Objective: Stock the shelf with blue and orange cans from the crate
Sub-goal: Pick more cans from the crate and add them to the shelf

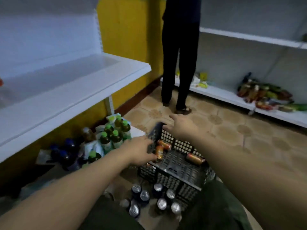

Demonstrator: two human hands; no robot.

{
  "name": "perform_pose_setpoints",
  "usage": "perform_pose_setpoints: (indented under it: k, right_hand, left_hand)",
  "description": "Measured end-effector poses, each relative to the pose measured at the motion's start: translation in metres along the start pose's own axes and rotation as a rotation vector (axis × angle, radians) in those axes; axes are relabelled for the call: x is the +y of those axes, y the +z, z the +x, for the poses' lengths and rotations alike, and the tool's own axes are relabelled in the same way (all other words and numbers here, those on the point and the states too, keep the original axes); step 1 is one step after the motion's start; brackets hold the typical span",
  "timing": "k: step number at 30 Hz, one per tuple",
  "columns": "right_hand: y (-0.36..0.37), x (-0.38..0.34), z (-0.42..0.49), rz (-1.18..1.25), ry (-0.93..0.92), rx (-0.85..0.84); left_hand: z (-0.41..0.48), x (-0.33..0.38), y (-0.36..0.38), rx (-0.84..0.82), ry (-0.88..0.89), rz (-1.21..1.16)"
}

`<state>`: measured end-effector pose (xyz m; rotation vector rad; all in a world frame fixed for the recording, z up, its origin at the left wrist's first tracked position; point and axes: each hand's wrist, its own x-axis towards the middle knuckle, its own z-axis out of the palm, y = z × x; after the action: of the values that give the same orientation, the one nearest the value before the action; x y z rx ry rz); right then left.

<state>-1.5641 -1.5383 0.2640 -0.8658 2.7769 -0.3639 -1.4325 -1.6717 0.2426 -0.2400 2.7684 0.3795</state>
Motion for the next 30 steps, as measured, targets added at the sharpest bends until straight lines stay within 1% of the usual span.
perform_pose_setpoints:
  k: [3,6,10,13,16,19,24,30]
  right_hand:
    - [0.032,0.063,-0.014,0.068,0.148,-0.093]
    - [0.066,0.115,-0.019,0.097,0.277,-0.197]
    - [0.108,0.166,-0.015,0.17,0.385,-0.287]
    - [0.141,0.195,0.0,0.205,0.43,-0.361]
    - [0.173,0.216,0.026,0.208,0.441,-0.414]
    - [0.207,0.227,0.063,0.224,0.433,-0.515]
    - [0.263,0.223,0.127,0.244,0.349,-0.614]
    - [0.345,0.196,0.182,0.268,0.196,-0.716]
  left_hand:
    - [0.043,0.023,0.041,-0.105,0.036,-0.008]
    - [0.08,0.037,0.074,-0.202,0.064,-0.067]
    - [0.127,0.038,0.112,-0.272,0.049,-0.12]
    - [0.169,0.026,0.135,-0.285,-0.003,-0.171]
    - [0.211,0.011,0.152,-0.292,-0.08,-0.243]
    - [0.25,-0.008,0.168,-0.331,-0.16,-0.309]
    - [0.3,-0.044,0.191,-0.414,-0.229,-0.294]
    - [0.337,-0.076,0.228,-0.508,-0.179,-0.234]
